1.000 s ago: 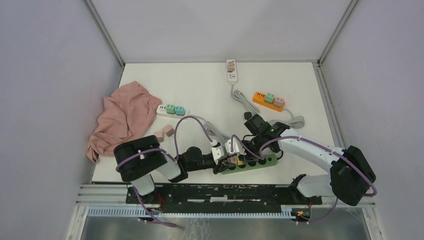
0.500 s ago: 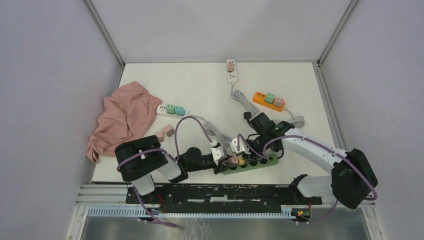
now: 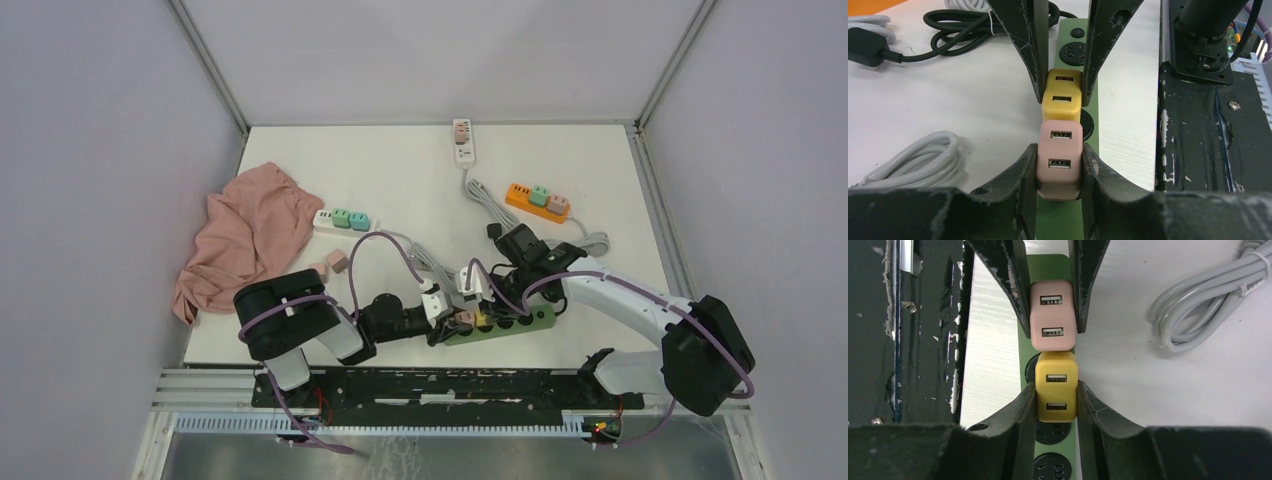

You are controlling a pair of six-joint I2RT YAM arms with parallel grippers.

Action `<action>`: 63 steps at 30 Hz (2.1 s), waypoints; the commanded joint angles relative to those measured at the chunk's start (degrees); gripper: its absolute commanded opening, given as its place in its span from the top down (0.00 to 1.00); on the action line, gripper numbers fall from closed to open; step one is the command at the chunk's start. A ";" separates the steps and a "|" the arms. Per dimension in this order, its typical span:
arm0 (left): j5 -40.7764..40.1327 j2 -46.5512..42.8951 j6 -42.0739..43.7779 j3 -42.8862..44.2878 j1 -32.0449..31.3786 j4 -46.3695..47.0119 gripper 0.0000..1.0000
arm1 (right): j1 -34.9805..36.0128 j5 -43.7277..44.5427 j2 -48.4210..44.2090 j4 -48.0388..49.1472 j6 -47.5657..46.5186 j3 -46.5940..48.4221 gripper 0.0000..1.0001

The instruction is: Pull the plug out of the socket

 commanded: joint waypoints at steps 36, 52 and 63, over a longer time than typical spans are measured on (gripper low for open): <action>-1.83 2.26 1.38 -0.74 0.05 0.70 0.97 | -3.74 -13.47 -2.18 -13.76 -20.63 3.30 1.00; -2.31 2.34 1.18 -1.46 0.12 1.15 0.97 | -8.86 -8.46 -2.96 -19.91 -24.67 5.79 1.00; -2.10 2.85 0.91 -0.95 0.09 1.45 0.97 | -7.03 -17.72 -2.76 -16.01 -21.08 4.54 1.00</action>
